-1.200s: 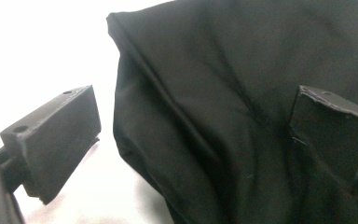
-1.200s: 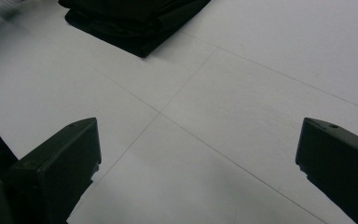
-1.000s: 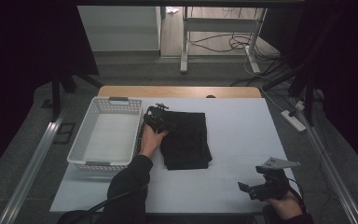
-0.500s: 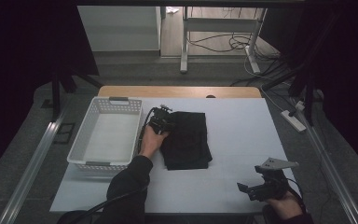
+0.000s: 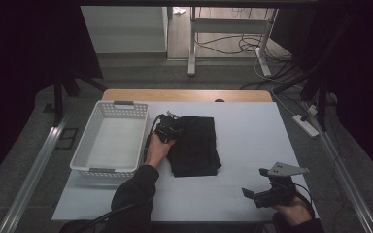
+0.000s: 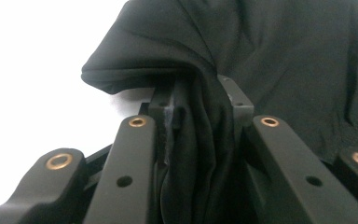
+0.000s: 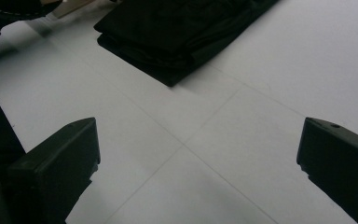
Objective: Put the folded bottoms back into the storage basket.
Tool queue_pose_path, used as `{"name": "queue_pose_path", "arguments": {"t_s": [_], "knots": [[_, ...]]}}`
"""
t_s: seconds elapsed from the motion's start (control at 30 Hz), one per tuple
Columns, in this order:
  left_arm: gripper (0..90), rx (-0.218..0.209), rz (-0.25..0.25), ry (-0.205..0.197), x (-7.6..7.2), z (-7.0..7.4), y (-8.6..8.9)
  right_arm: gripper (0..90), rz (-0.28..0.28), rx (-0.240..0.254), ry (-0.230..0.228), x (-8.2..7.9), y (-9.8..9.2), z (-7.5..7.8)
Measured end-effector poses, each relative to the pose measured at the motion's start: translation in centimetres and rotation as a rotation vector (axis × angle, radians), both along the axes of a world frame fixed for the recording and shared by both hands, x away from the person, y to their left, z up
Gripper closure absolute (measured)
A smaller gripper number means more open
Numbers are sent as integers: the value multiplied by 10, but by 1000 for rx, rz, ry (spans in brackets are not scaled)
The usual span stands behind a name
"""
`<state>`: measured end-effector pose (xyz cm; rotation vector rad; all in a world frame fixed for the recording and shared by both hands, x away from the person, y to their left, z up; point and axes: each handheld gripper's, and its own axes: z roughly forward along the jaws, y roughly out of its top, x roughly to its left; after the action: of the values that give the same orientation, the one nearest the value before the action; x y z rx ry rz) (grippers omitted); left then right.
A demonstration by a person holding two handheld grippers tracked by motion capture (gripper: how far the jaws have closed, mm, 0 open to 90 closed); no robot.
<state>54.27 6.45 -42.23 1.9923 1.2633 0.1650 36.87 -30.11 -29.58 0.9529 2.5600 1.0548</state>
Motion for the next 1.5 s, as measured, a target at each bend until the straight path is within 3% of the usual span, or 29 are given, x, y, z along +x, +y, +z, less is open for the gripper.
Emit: {"name": "queue_pose_path", "arguments": {"t_s": [0.43, 0.77, 1.0, 1.5], "knots": [[720, 2, -3, -45, -4, -3, 0, 0, 93, 8, 1, 9, 20, -3], [719, -20, 6, -40, -5, -5, 2, 0, 110, -2, 19, 21, 35, -8], [717, -59, 16, -22, -4, -7, 5, 0, 133, -15, 46, 29, 48, -12], [717, -27, 21, -48, -7, -6, 1, 0, 182, -63, 102, 51, 75, -26]]}}
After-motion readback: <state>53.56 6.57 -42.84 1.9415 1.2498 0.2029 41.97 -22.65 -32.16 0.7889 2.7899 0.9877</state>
